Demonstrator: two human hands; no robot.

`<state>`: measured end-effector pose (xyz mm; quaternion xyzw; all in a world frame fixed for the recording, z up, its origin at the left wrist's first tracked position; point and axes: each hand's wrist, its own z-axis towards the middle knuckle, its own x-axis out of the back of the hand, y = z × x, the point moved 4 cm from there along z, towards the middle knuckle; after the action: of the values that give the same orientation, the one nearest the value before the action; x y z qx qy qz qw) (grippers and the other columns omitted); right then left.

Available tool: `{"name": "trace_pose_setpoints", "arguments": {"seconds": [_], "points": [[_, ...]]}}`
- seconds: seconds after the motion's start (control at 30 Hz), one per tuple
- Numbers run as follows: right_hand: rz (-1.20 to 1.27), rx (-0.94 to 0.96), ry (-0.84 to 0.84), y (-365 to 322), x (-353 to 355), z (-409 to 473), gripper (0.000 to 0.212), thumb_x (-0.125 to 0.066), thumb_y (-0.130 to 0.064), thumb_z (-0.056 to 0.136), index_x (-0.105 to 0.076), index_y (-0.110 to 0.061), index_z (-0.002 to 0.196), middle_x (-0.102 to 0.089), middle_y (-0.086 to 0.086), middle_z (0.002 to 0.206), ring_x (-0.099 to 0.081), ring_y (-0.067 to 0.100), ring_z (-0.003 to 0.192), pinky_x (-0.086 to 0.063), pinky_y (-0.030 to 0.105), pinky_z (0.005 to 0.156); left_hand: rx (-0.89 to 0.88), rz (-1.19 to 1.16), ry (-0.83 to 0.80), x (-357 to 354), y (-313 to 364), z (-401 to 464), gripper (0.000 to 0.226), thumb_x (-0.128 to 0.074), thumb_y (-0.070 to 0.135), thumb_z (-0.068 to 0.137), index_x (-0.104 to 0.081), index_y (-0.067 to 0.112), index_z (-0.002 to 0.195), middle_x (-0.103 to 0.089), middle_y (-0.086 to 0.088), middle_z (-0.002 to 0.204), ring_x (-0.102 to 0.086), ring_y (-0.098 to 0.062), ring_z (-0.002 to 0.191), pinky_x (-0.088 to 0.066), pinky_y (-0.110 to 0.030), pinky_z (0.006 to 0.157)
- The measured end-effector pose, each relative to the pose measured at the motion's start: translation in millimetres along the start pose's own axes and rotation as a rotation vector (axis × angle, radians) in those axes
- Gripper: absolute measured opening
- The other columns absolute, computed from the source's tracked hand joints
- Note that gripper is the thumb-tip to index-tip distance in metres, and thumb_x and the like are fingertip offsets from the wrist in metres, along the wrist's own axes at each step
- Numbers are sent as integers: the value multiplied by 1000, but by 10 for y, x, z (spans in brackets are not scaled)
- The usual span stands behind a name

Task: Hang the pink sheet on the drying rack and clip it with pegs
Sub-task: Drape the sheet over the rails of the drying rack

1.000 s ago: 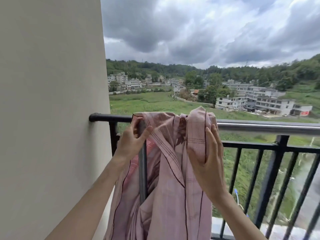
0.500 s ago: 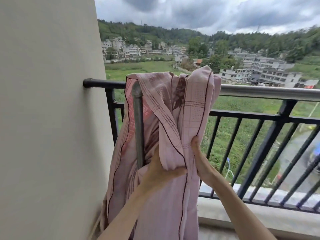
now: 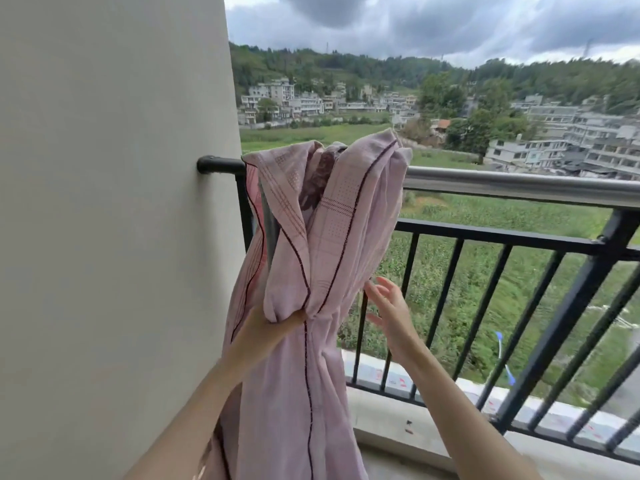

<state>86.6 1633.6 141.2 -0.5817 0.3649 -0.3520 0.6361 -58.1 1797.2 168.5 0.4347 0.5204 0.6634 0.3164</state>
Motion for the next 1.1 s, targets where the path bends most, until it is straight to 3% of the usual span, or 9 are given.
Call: {"name": "trace_pose_setpoints", "arguments": {"seconds": [0.1, 0.2, 0.3, 0.43, 0.5, 0.63, 0.77, 0.9, 1.1], "points": [[-164, 1, -176, 53, -165, 93, 99, -71, -52, 70, -13, -31, 147, -28, -7, 150, -37, 11, 131, -36, 39, 105, 124, -43, 1, 67, -78, -66, 40, -73, 65, 48, -70, 42, 80, -71, 22, 88, -66, 4, 82, -46, -19, 72], [-147, 6, -318, 89, -380, 176, 67, -70, -19, 72, -40, -23, 132, -61, -15, 115, -61, -4, 96, -48, 11, 73, 161, -44, 1, 16, -104, -144, 33, -70, 69, 50, -70, 47, 75, -71, 24, 87, -66, 5, 81, -45, -19, 73], [-214, -28, -137, 101, -380, 318, 12, -58, -3, 78, -63, -13, 76, -63, -12, 58, -57, 10, 60, -42, 11, 46, 149, 18, 5, -13, -80, -201, 33, -62, 74, 53, -68, 52, 76, -71, 22, 87, -65, 5, 81, -46, -18, 73], [-198, -186, 80, 165, 47, 516, 22, -52, 0, 87, -53, -6, 65, -46, 4, 51, -41, 12, 41, -32, 21, 38, 180, 115, 143, 173, -87, -250, 62, -57, 79, 50, -72, 29, 82, -74, 5, 84, -68, -9, 81, -49, -24, 73], [-46, -216, 168, 159, 311, 563, 13, -52, 6, 85, -59, 0, 75, -59, 12, 60, -59, 18, 49, -48, 22, 38, 164, 145, 194, 263, -46, -271, 64, -55, 78, 49, -71, 27, 84, -73, 6, 83, -67, -10, 81, -50, -27, 75], [135, -112, 286, 9, 618, 633, 13, -62, 13, 74, -66, 6, 84, -65, 30, 99, -63, 39, 95, -55, 45, 85, 168, 172, 235, 296, -38, -312, 67, -55, 78, 50, -71, 24, 87, -73, 5, 83, -67, -13, 81, -51, -29, 74], [104, -18, 322, -72, 759, 634, 13, -61, 6, 80, -64, -6, 76, -64, 13, 84, -60, 30, 92, -57, 35, 76, 153, 122, 247, 197, -124, -369, 62, -58, 77, 54, -71, 26, 87, -74, 10, 79, -68, -5, 75, -49, -24, 67], [87, 5, 173, 52, 680, 411, 19, -56, -17, 91, -62, -9, 108, -66, 7, 93, -61, 21, 93, -54, 28, 82, 166, 59, 136, -105, -357, -428, 57, -68, 71, 52, -61, 37, 97, -71, 22, 88, -66, 3, 82, -50, -17, 71], [79, -94, -85, 485, 231, -307, 52, -54, -37, 90, -40, -24, 139, -45, -3, 140, -48, 14, 125, -45, 38, 100, 304, -14, 4, -558, -886, -473, 91, -83, 51, 54, -40, 25, 129, -56, 12, 120, -57, -1, 104, -49, -16, 86]]}}
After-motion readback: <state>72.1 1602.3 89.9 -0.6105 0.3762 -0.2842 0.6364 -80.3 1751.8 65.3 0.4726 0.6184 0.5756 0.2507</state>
